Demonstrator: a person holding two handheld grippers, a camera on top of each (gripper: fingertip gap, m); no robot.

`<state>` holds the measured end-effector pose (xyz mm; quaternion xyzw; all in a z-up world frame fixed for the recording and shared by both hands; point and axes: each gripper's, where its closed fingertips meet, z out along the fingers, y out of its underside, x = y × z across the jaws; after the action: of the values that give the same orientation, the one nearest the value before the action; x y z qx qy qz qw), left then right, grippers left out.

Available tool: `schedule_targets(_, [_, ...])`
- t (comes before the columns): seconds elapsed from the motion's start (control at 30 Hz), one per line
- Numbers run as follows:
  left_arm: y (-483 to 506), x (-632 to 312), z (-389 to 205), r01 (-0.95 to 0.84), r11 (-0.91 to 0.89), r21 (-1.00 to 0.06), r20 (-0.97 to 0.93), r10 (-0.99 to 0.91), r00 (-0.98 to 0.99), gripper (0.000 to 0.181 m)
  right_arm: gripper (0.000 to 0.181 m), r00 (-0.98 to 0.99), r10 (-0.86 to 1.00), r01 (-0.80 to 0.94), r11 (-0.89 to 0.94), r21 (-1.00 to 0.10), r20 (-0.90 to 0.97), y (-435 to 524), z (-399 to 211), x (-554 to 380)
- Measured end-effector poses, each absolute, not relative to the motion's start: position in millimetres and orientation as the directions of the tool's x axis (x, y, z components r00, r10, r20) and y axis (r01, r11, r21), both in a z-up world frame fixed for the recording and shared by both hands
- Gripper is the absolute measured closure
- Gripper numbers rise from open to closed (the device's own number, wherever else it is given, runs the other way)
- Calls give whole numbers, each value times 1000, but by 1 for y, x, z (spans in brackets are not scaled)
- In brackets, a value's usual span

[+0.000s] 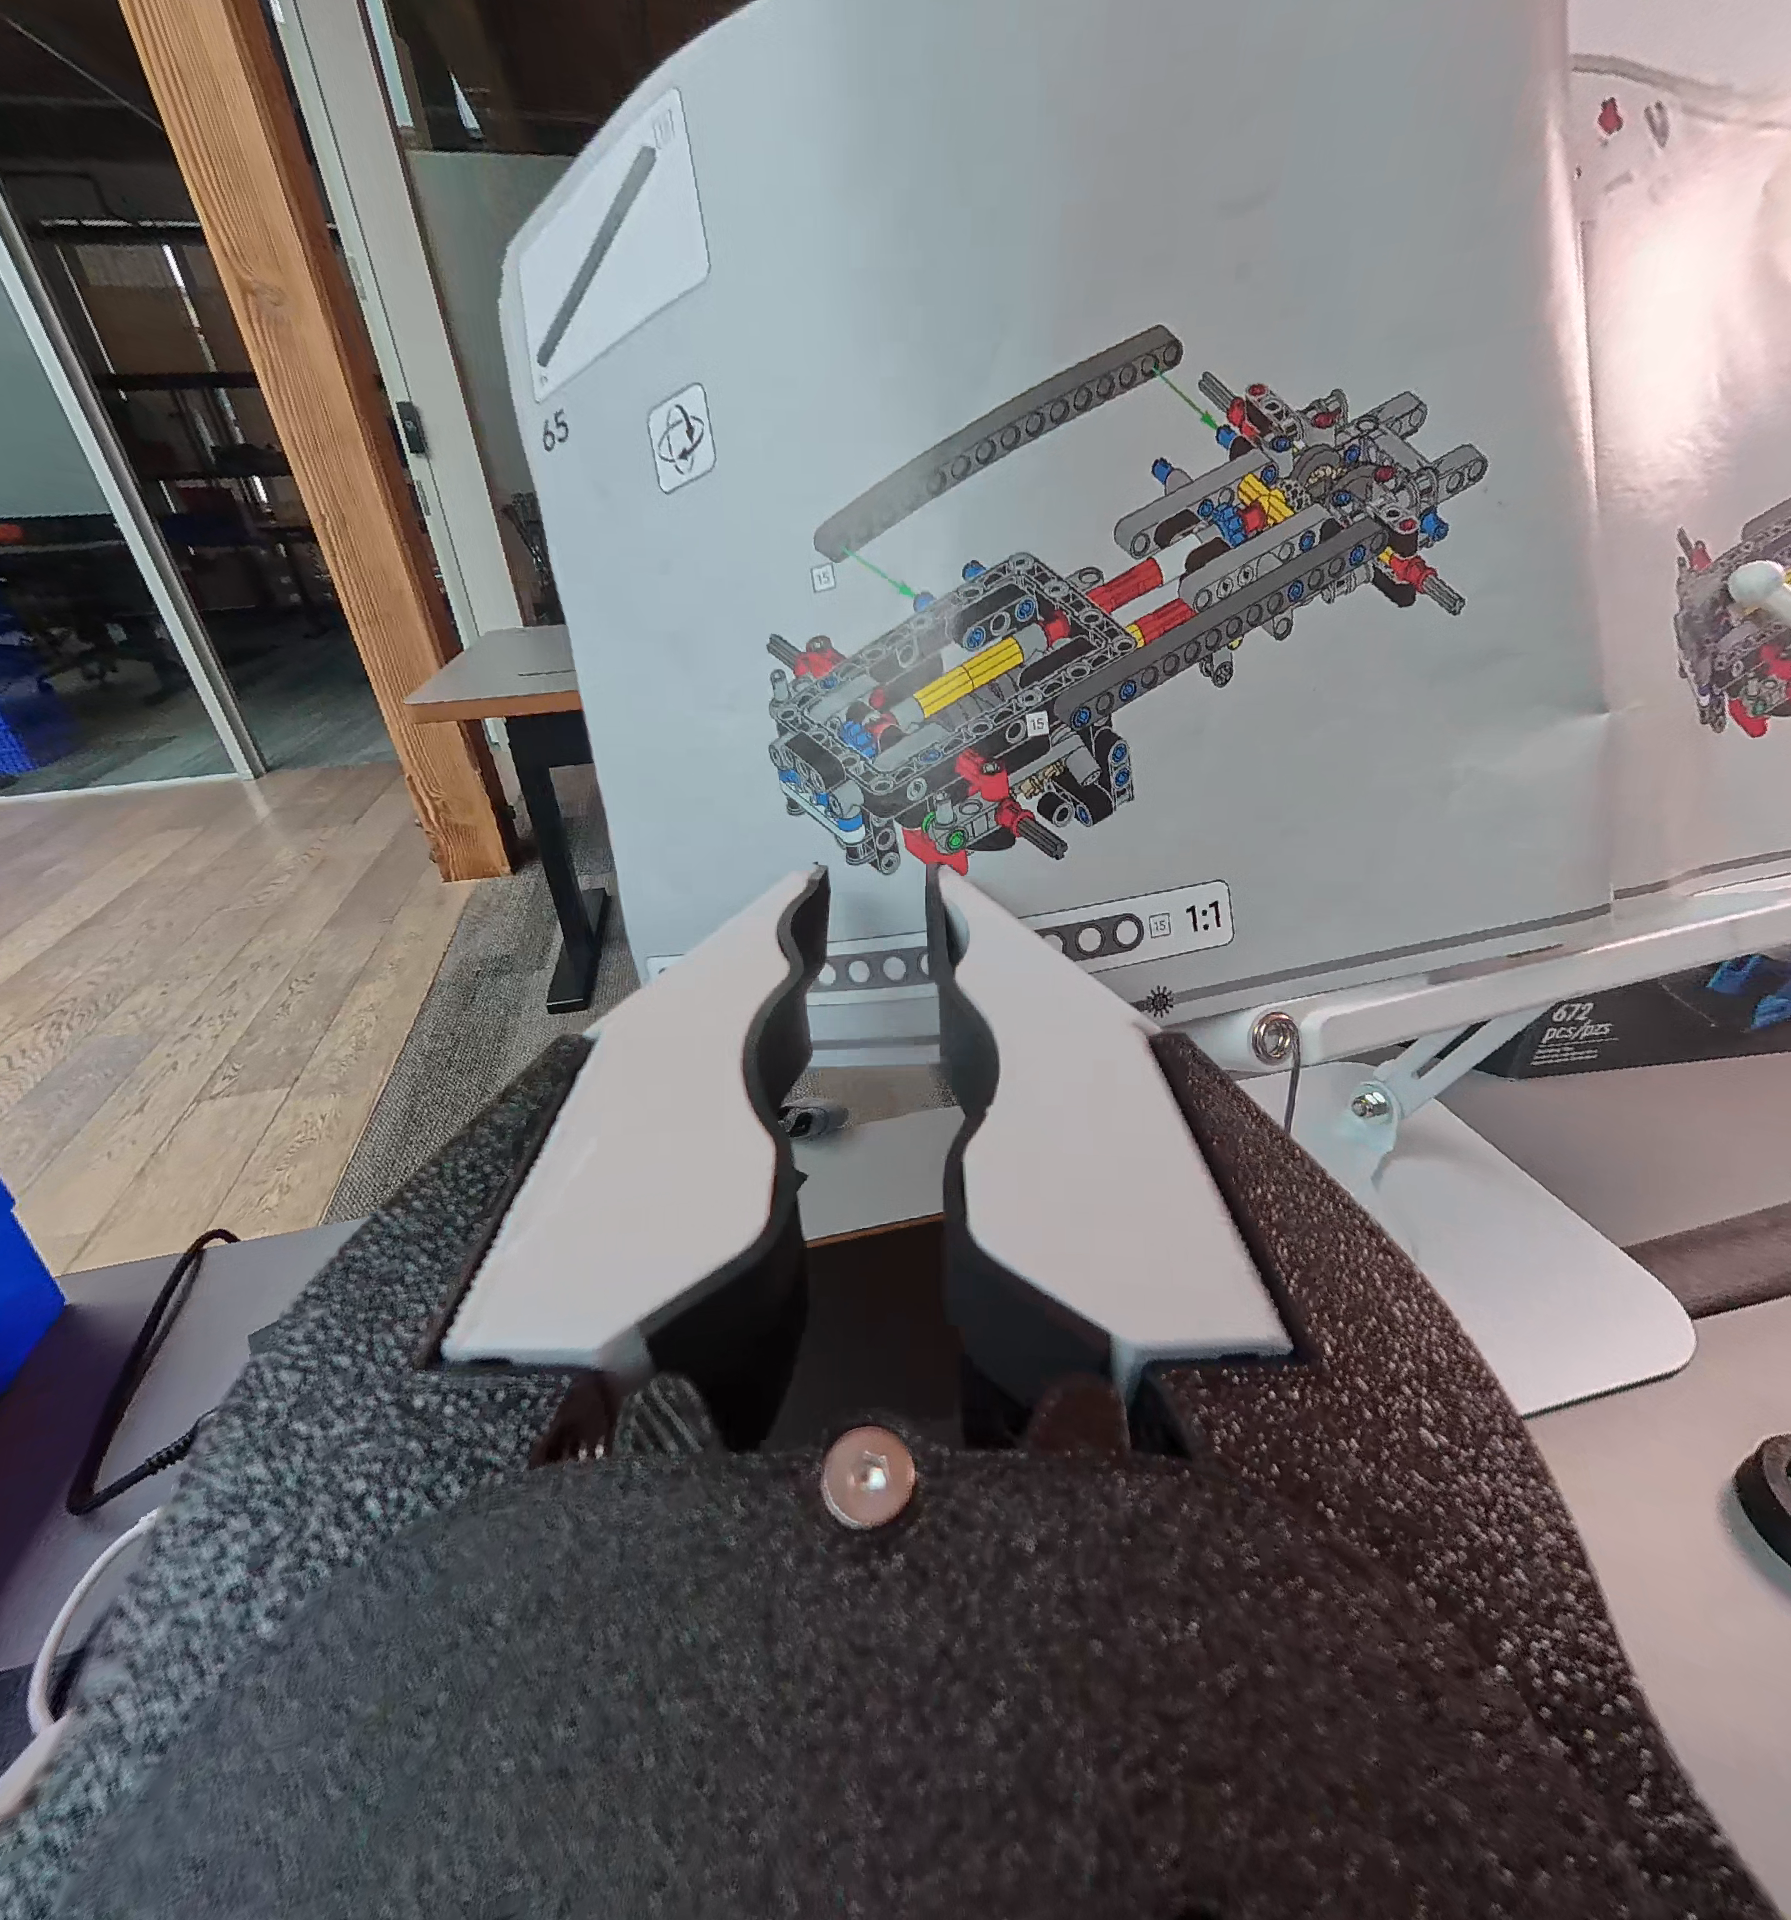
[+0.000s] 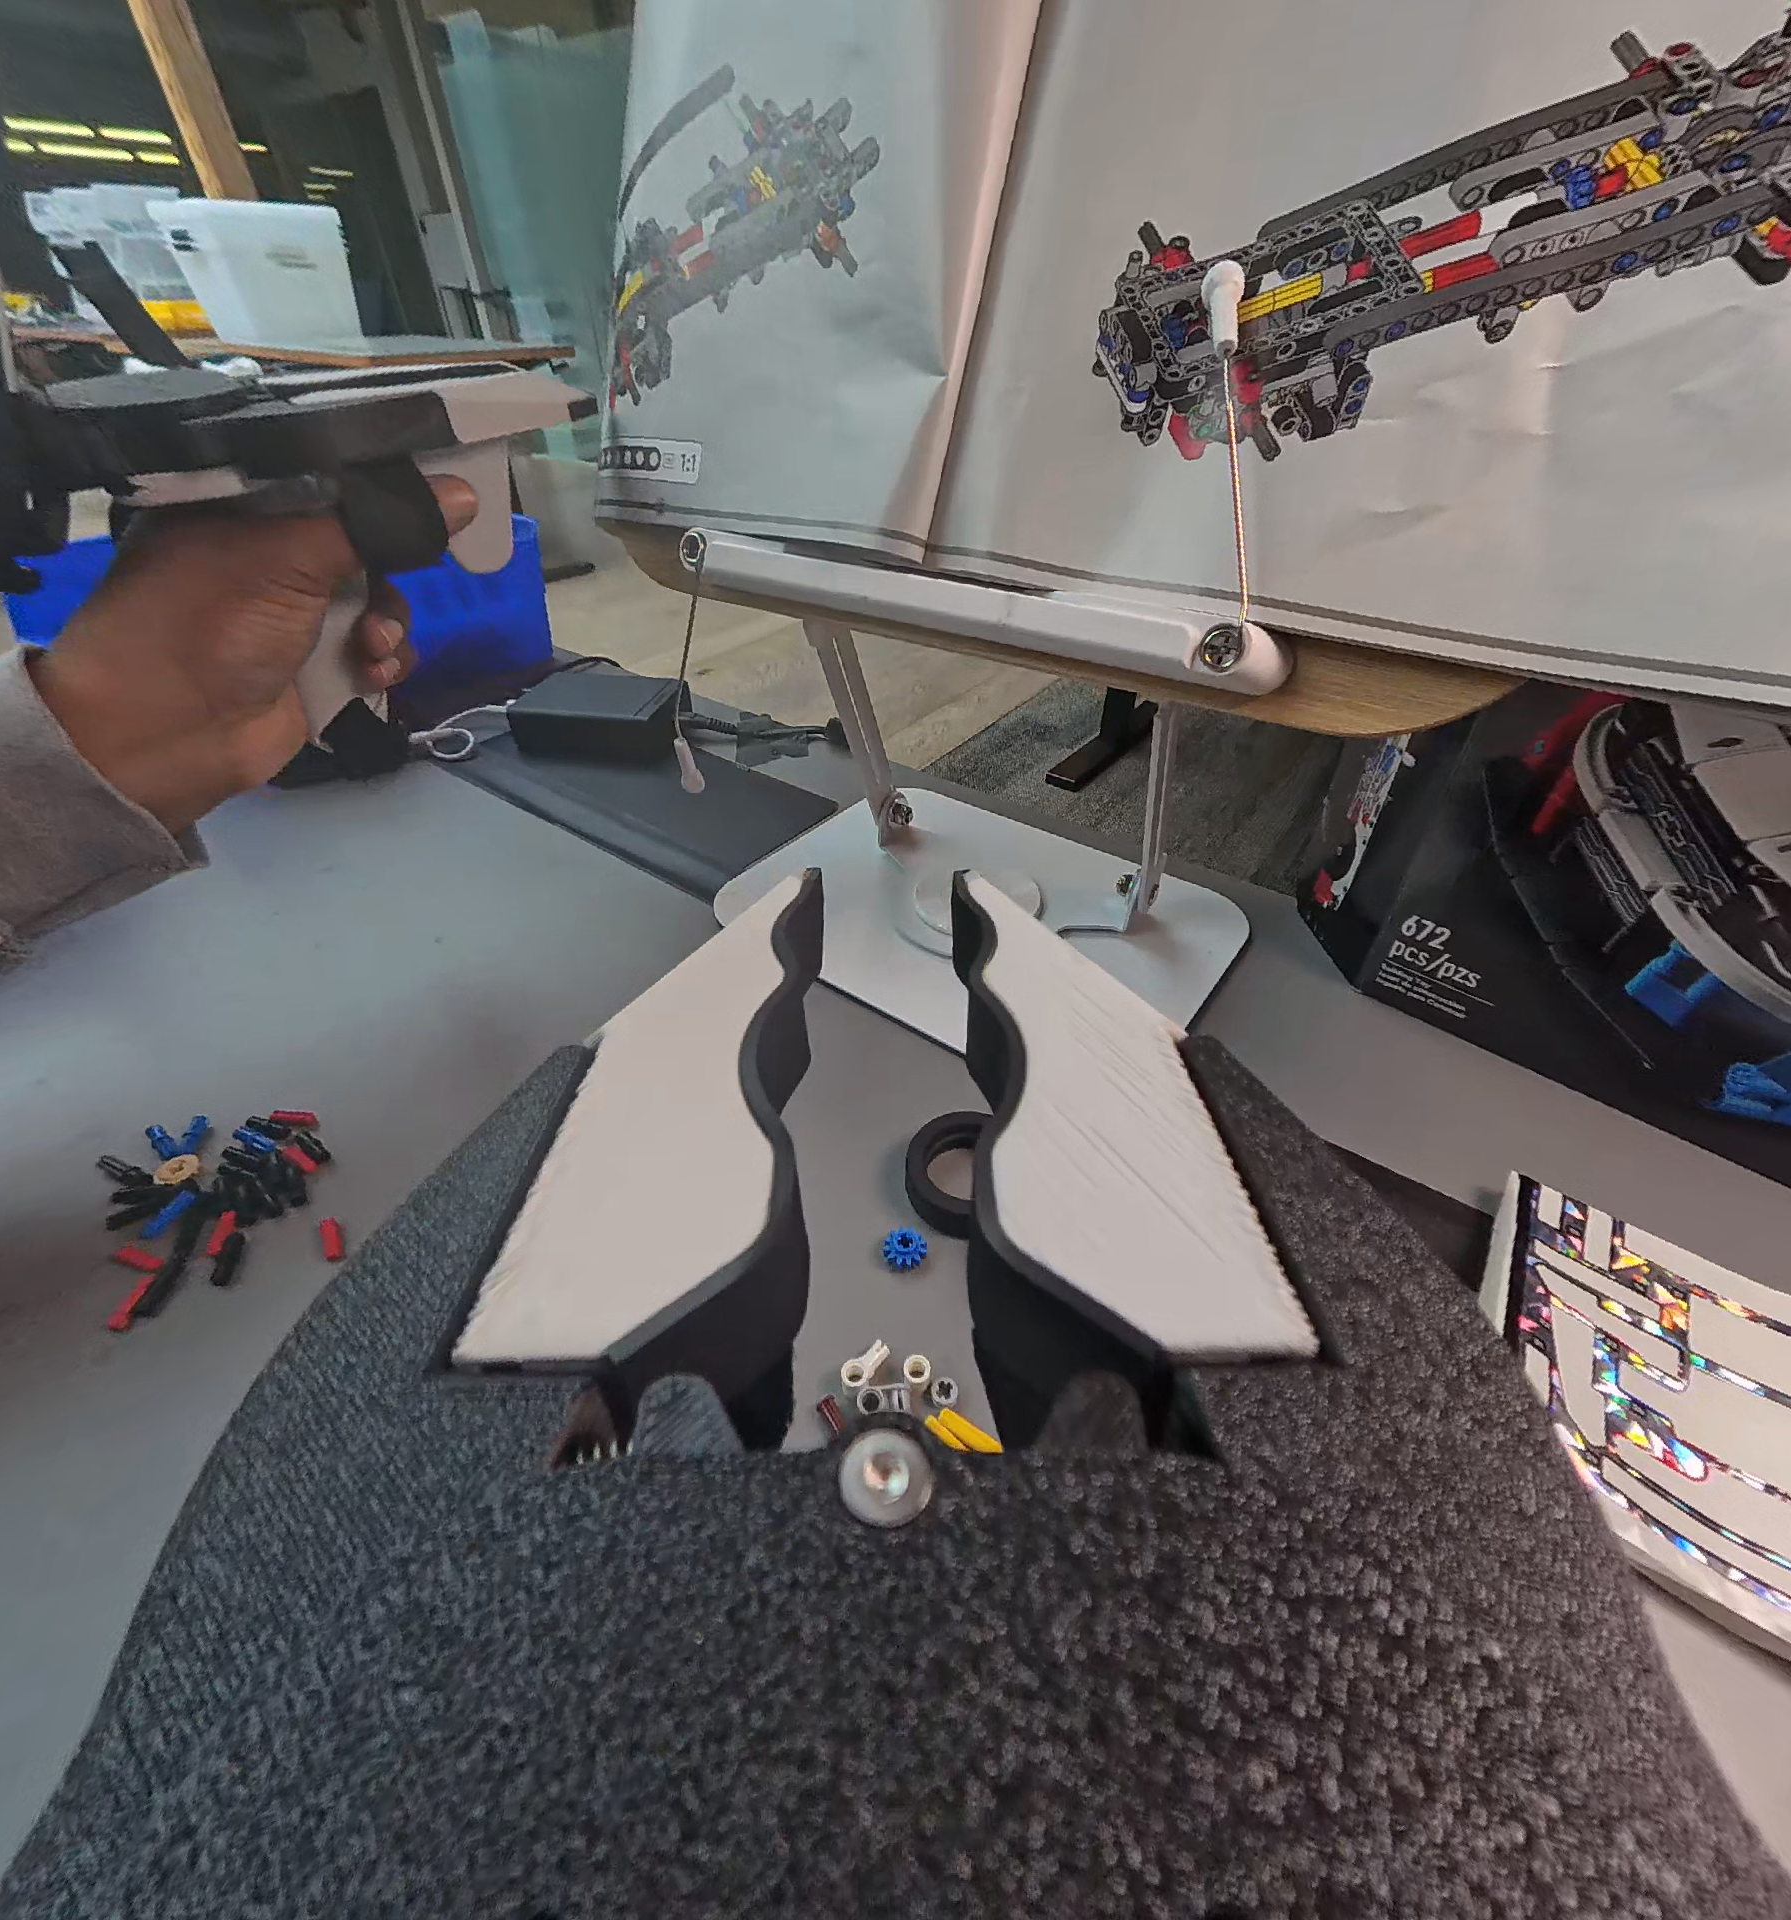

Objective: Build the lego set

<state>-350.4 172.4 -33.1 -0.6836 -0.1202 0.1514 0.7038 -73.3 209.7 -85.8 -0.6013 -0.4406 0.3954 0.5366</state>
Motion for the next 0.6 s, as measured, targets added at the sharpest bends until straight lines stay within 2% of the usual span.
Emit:
schedule_targets(0.17, [167, -344, 2, -134, 106, -985, -88, 362, 928, 171, 159, 298, 954, 98, -49, -994, -18, 212, -86, -71])
schedule_targets(0.3, [177, -344, 29, -173, 103, -980, -127, 353, 927, 176, 160, 296, 955, 100, -54, -993, -22, 212, -87, -70])
schedule_targets(0.6, [201, -361, 25, -110, 26, -994, -95, 342, 935, 181, 161, 281, 960, 116, -58, -992, -23, 210, -91, -70])
